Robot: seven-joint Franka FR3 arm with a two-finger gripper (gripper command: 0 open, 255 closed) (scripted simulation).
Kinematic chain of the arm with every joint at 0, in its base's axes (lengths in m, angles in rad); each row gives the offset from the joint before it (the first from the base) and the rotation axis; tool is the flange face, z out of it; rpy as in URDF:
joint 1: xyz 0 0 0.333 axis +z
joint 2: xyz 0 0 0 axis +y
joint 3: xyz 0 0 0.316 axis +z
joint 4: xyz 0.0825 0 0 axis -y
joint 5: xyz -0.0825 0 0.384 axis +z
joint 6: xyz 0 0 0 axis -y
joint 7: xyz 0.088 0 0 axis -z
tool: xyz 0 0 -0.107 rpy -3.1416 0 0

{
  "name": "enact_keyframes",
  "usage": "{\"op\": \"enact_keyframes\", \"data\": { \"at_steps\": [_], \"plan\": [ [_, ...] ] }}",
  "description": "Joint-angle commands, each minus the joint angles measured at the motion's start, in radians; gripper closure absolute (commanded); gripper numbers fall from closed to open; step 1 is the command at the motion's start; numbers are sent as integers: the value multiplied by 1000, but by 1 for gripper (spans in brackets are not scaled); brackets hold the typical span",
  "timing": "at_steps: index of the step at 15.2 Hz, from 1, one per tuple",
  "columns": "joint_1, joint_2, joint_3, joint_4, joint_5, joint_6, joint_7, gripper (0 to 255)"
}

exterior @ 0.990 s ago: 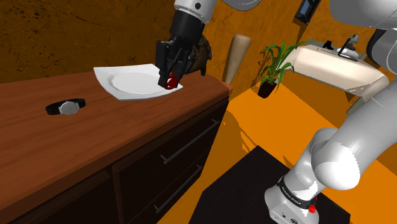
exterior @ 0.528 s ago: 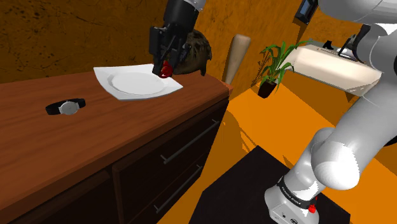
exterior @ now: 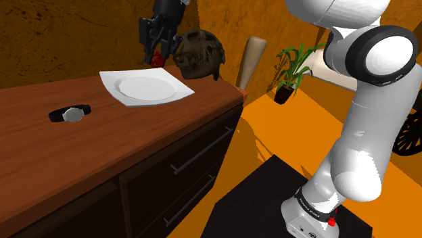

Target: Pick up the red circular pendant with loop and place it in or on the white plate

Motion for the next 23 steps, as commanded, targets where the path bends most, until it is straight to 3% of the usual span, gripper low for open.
{"op": "enact_keyframes", "data": {
  "at_steps": [1, 2, 15, 23],
  "plan": [
    [12, 102, -5, 148, -31, -52, 4, 255],
    [28, 196, -10, 293, -58, -105, 7, 255],
    [-3, 114, -15, -7, -28, 108, -47, 255],
    [-3, 114, -15, -7, -28, 108, -47, 255]
  ]
}}
